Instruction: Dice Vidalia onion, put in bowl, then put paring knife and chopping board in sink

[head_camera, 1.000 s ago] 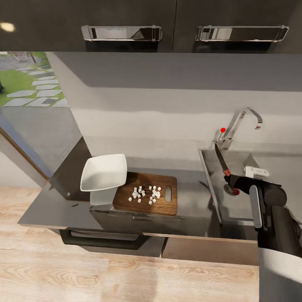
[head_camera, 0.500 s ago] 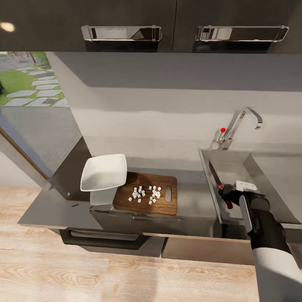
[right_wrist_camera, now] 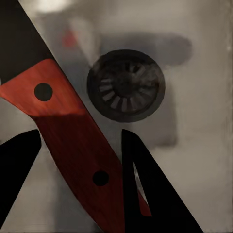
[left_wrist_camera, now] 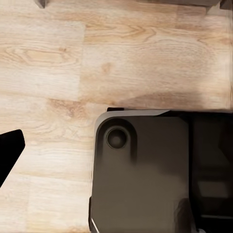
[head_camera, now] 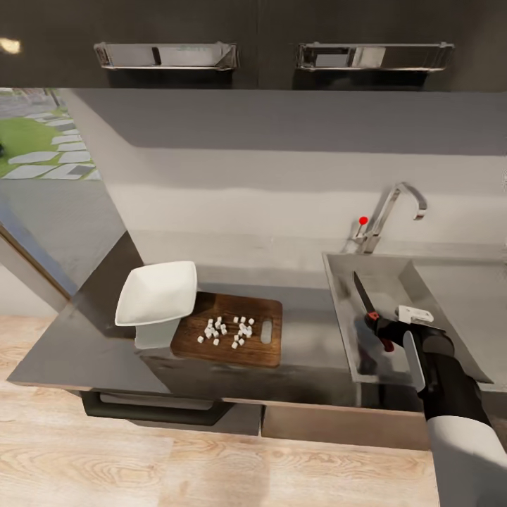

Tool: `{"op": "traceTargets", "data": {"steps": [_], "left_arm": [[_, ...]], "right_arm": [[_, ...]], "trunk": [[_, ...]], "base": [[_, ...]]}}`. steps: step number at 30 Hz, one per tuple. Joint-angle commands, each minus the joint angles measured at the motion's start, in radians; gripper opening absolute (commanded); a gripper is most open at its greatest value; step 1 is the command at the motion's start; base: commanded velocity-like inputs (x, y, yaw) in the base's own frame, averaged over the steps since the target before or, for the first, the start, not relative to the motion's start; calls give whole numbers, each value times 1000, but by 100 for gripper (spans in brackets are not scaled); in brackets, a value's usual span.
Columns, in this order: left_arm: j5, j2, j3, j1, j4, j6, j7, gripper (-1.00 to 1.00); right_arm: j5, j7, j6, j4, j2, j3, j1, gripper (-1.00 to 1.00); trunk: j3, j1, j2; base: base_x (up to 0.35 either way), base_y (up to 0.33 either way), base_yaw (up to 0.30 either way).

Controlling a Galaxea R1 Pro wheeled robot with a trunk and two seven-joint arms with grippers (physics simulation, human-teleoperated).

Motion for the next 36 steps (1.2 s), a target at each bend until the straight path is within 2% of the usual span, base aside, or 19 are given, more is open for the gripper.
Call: {"op": "traceTargets", "data": {"steps": [1,9,13,22,23,36], "left_arm": [[10,1,-7,0,-2,-2,6,100],[10,1,-7,1,-2,-2,6,100],[10,1,-7,1,-2,-2,6,100],[10,1,-7,1,-1,-2,6,100],[10,1,-7,0,-1,-2,6,100],[10,1,-7,1,-1,-2,6,100]], "right_arm": [[-2,0,4,-1,0,0,-1,-100],[-3,2,4,26,0,2,-1,-100],[-4,2,4,77,1,3,-1,-100],[-4,2,4,90,1,4,-1,-100],[-4,2,4,90,1,4,-1,100],[-4,2,4,88,1,4,-1,100]], "trunk": [[-1,1,-1],[-1,1,-1],[-1,1,-1],[-1,1,-1],[-1,1,-1],[-1,1,-1]], "base": [[69,-291,0],[15,-257,0],[1,-47,0],[0,-2,0],[0,0,0],[0,0,0]]}}
